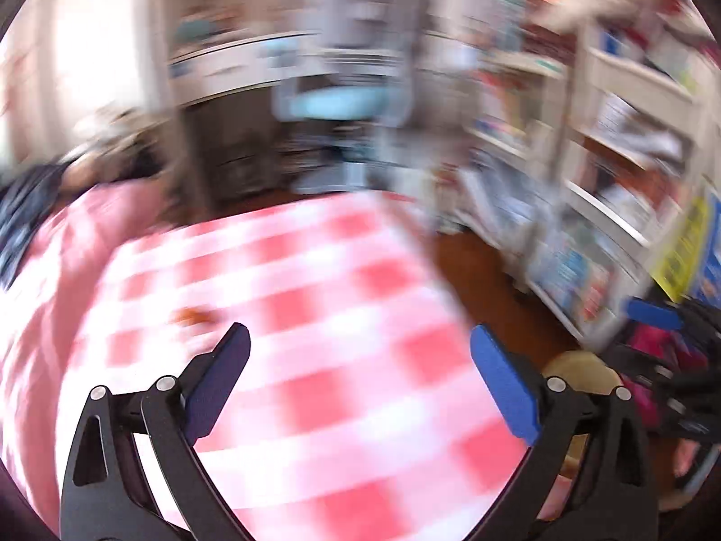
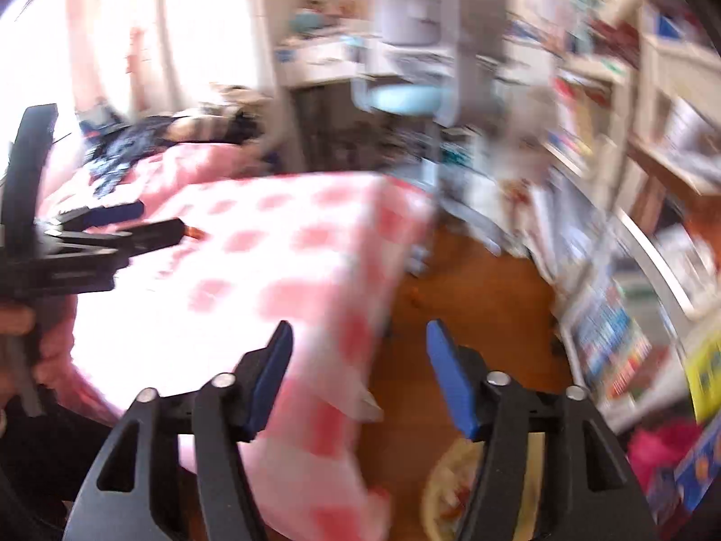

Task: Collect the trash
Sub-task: 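Bring both open tools back over the remaining tissue and orange piece, then grasp the small orange piece with the right tool while the left tool grasps a crumpled tissue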

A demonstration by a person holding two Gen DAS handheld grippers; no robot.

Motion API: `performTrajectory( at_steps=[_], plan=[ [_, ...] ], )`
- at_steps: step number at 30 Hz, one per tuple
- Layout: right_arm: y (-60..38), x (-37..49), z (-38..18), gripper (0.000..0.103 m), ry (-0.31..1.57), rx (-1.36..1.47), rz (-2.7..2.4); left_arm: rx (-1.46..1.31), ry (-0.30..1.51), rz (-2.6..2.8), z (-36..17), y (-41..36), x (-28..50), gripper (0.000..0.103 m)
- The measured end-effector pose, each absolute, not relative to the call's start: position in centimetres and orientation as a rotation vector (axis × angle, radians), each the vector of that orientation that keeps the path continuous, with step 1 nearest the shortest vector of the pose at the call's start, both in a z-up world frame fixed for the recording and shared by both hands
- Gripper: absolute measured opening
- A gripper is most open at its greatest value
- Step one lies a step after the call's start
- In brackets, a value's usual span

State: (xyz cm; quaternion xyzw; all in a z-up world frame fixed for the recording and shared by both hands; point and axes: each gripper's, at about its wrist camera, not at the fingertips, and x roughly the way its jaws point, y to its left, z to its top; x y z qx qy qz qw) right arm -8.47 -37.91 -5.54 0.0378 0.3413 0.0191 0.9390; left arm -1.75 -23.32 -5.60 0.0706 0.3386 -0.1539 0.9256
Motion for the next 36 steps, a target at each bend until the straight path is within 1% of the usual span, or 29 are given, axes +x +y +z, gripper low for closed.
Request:
performTrajectory(
  at_steps=[2,5,7,11,15,19,23,24,26,27,28,29,30,33,36],
  plan=[
    [-35.2,-6.8,-5.0,0.067,0.686,0.078,0.105,0.055,0.726,-0.224,-6.3,-18.6,-0.2,0.095],
    [-32.0,-5.4,-5.9,0.067,0.724,0.052,0.177,-0.065,0.833,-0.089,-7.2,-12.2,2.6,0.095],
    [-30.2,-5.0,-6.0,0.067,0.739,-0.008,0.196,-0.119,0.828,-0.049,-6.9,-9.2,3.4,0.095],
    [-28.7,-3.5,-5.2,0.067,0.749,0.021,0.220,-0.107,0.819,-0.024,-6.9,-5.7,3.9,0.095],
    [-26.3,-2.3,-4.6,0.067,0.739,-0.002,0.229,-0.090,0.888,-0.074,-9.2,-4.6,5.3,0.095],
    [-25.4,-0.5,-5.8,0.067,0.767,0.001,0.233,0.053,0.925,-0.115,-12.1,-6.6,7.9,0.095],
    [-25.2,0.9,-7.2,0.067,0.810,-0.011,0.239,0.076,0.936,-0.168,-13.3,-8.1,10.0,0.095],
    [-25.1,1.3,-7.3,0.067,0.816,-0.011,0.241,0.093,0.939,-0.177,-13.7,-8.5,10.4,0.093],
    [-24.8,2.2,-7.3,0.067,0.818,-0.011,0.247,0.124,0.964,-0.205,-14.6,-8.9,11.1,0.074],
    [-24.5,2.9,-7.3,0.067,0.816,-0.010,0.254,0.118,0.998,-0.227,-15.2,-8.7,11.5,0.047],
    [-24.1,3.6,-7.2,0.067,0.813,-0.009,0.264,0.114,1.013,-0.230,-15.4,-8.4,11.6,0.027],
    [-23.7,4.2,-7.2,0.067,0.811,-0.010,0.275,0.110,1.026,-0.241,-15.2,-7.9,11.6,0.016],
    [-23.1,5.2,-7.3,0.067,0.811,-0.014,0.288,0.083,1.062,-0.264,-15.0,-7.2,11.7,0.009],
    [-20.9,7.9,-8.1,0.066,0.820,-0.055,0.338,0.030,1.027,-0.228,-12.1,-3.8,10.8,0.008],
    [-18.2,10.9,-9.4,0.061,0.840,-0.106,0.388,-0.047,0.972,-0.191,-9.1,-0.4,10.2,0.008]
  ],
)
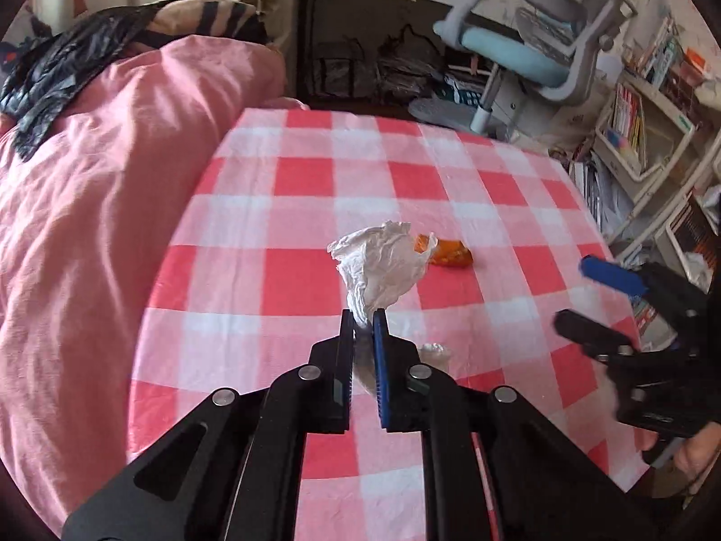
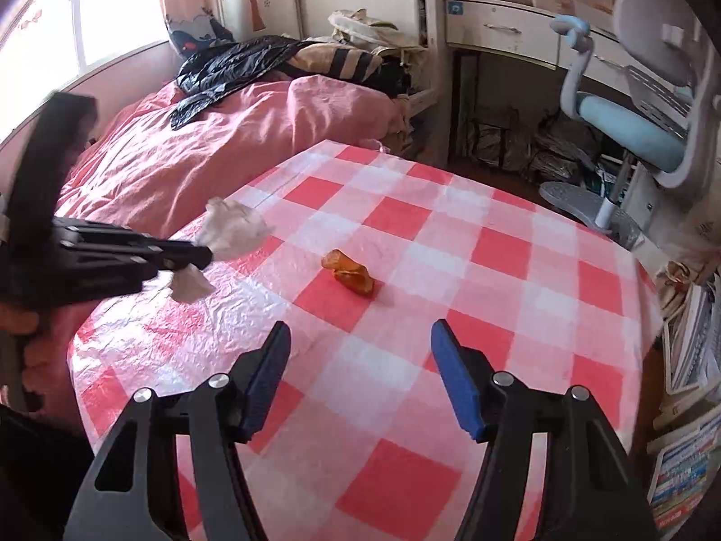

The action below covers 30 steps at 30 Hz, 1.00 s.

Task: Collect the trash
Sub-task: 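Grasp the small orange piece with the right tool while the left tool grasps a crumpled tissue, then lift the held tissue and orange piece above the table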

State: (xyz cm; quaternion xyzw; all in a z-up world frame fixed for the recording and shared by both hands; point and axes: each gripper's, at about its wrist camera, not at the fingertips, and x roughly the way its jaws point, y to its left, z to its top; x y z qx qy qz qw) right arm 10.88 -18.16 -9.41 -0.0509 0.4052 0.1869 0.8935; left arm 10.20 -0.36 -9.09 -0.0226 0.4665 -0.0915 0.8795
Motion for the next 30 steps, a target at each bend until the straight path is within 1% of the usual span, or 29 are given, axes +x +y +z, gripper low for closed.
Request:
performTrajectory(
  at_steps=[3,7,9,11,12,13,18,21,26,30],
  plan=[
    [-15.8,13.7,-11.0,0.059,0.865,-0.128,0.418,-0.122,0.929,-0.169,-7.0,2.2,10.1,0.009],
    [-13.7,16.5,-12.9,0.056,0.895,-0.145,0.431,-0.139,0.905,-0.162,-5.7,3.2,10.2,0.009],
    [-13.5,17.6,-13.8,0.048,0.918,-0.145,0.421,-0.122,0.899,-0.164,-5.4,3.0,10.1,0.009],
    [-13.6,18.4,-14.6,0.031,0.946,-0.142,0.414,-0.103,0.900,-0.170,-5.5,2.6,10.1,0.009],
    [-13.9,18.4,-14.6,0.030,0.937,-0.140,0.408,-0.095,0.902,-0.175,-5.5,2.4,10.2,0.009],
    [-14.0,18.3,-14.5,0.028,0.941,-0.128,0.410,-0.090,0.903,-0.179,-5.6,2.2,10.1,0.009],
    [-14.4,15.2,-13.2,0.026,0.934,-0.162,0.426,-0.068,0.901,-0.207,-5.6,0.6,9.8,0.009],
    [-15.6,12.1,-11.1,0.026,0.906,-0.157,0.426,-0.065,0.887,-0.229,-5.2,-0.4,9.1,0.009],
    [-19.6,7.0,-7.2,0.026,0.843,-0.081,0.380,-0.085,0.866,-0.262,-4.5,-1.8,6.8,0.009],
    [-22.8,3.3,-5.6,0.026,0.809,-0.010,0.327,-0.104,0.871,-0.267,-4.7,-1.8,4.1,0.009]
  ],
)
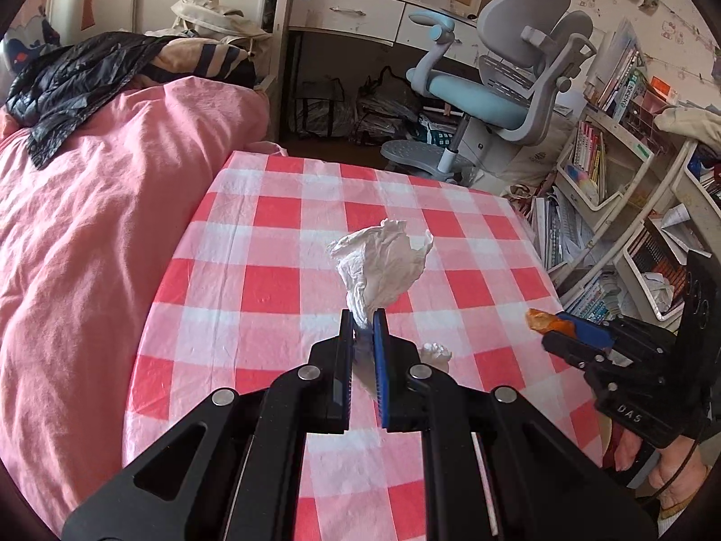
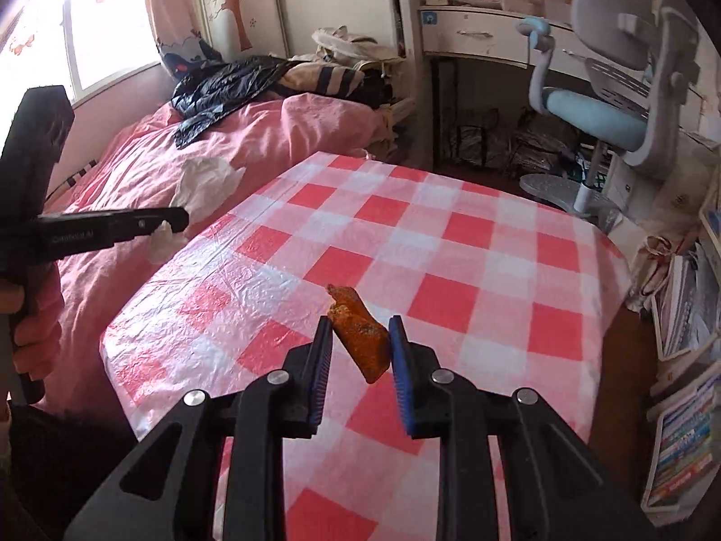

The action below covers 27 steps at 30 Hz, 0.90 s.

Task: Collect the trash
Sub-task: 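Lift the held tissue and orange piece above the table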

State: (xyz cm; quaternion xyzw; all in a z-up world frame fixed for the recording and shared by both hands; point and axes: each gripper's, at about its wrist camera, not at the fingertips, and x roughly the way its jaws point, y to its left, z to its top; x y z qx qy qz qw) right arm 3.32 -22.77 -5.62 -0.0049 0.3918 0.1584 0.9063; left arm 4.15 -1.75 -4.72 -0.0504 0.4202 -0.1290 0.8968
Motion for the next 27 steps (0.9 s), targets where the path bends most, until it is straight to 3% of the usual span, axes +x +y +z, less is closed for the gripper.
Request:
performTrajectory(
  at_steps=[8,27],
  plan=[
    [-25.6,-0.3,-4.9,0.026,0.759,0.163,0.261,-0.123,0.848,-0.261,-4.4,-0.8,0.8,0.009],
    [-23.1,0.3,-6.9,0.026,0.814,0.038,0.283,-0.075,0.824,-0.246,-3.5,-1.1,2.0,0.009]
  ],
)
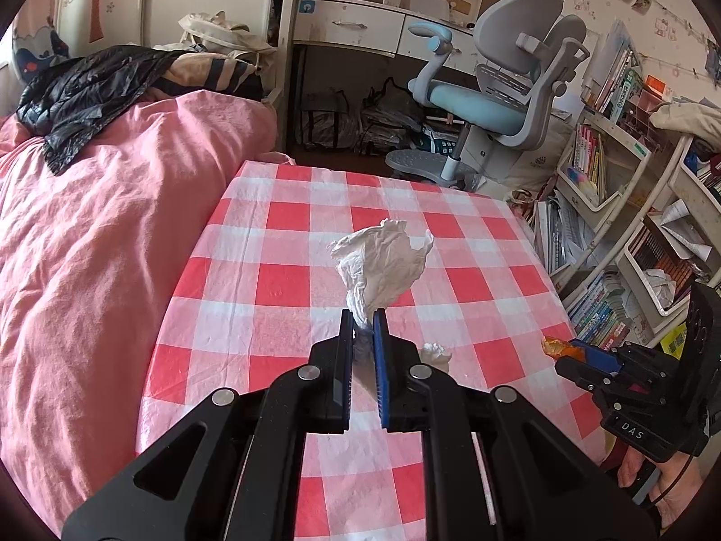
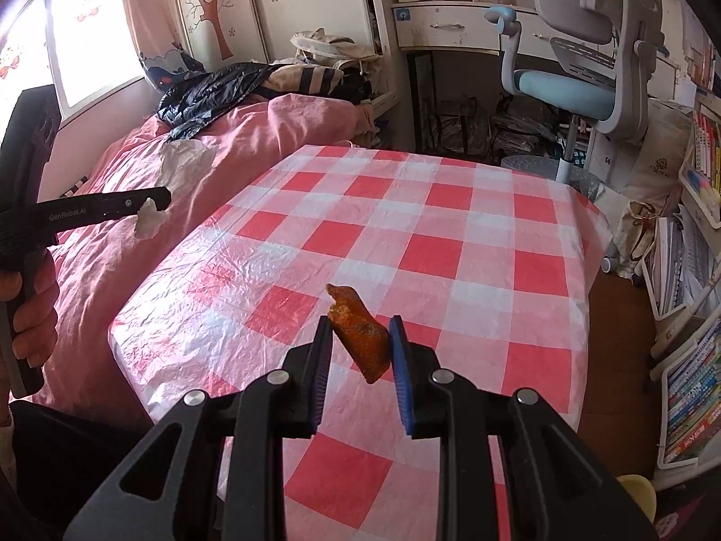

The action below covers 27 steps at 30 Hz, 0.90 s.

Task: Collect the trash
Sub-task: 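Lift the held tissue and orange piece above the table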

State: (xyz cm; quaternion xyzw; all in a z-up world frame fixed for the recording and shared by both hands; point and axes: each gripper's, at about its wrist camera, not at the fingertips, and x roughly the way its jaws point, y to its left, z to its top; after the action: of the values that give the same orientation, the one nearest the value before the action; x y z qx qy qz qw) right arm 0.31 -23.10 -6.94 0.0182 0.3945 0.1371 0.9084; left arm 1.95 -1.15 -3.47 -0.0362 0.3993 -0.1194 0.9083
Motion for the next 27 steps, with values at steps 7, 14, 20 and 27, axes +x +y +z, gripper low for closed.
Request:
performTrajectory(
  at_steps=[7,14,20,27],
  plan=[
    [-23.18,0.13,-6.59,0.026,0.792,0.036,0.283,-0.067,0.829,-0.241,-3.66,-1.13,2.25,0.009],
    [-23.02,-0.23,-6.11,0.026,0.760,0.034,0.295,-0.066,0.829,-0.241,-3.70,-1.19,2.22,0.009],
    [-22.86,-0.16,-5.97,0.026,0.754,0.031,0.298,-0.058,0.829,-0.246,-3.79,-1.39,2.33,0.009],
    [-22.79,-0.16,-5.90,0.026,0.749,0.030,0.300,-0.058,0.829,-0.245,-3.78,-1.41,2.32,0.009]
  ],
)
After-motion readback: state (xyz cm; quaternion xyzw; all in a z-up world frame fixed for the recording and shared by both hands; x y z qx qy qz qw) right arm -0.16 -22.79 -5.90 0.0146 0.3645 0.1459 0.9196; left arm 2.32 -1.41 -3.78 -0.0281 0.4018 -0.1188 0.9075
